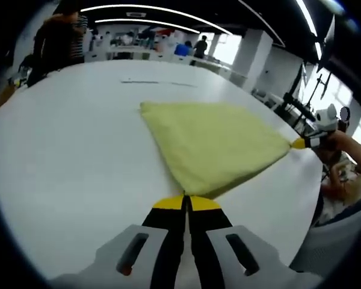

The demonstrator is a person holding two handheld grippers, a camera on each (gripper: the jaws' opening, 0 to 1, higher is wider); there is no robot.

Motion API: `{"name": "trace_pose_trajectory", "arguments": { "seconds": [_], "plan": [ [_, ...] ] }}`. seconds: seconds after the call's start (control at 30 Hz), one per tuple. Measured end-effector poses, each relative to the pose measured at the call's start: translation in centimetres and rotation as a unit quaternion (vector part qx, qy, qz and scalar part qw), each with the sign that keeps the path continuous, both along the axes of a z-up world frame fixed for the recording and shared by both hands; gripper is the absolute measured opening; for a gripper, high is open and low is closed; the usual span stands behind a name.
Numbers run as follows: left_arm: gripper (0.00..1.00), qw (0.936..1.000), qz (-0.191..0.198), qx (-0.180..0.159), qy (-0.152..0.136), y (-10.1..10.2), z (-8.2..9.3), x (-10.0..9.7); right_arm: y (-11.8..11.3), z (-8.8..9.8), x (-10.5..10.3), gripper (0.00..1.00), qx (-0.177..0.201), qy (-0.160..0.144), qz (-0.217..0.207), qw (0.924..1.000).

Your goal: Fold the garment on the visible template until the final outline fits inside the template.

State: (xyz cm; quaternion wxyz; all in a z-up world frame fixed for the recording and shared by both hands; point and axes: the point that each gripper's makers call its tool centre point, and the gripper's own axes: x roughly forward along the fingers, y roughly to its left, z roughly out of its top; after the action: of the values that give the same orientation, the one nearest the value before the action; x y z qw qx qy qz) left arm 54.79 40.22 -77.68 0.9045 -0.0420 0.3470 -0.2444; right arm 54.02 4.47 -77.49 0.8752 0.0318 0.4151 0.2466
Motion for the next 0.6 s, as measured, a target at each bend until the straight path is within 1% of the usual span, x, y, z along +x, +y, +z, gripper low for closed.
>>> {"name": "trace_pose_trajectory", "arguments": {
  "seconds": [0.3, 0.6],
  "plan": [
    [0.00, 0.9998, -0.011, 0.014, 0.000, -0.1, -0.1, -1.2, -0.1, -0.1, -1.2, 0.00, -0.009, 0.002, 0.012, 0.9999],
    [0.00, 0.9994, -0.015, 0.032, -0.002, -0.1, -0.1, -1.6, 0.0, 0.0, -1.8, 0.00, -0.013, 0.002, 0.017, 0.9998]
  ]
}}
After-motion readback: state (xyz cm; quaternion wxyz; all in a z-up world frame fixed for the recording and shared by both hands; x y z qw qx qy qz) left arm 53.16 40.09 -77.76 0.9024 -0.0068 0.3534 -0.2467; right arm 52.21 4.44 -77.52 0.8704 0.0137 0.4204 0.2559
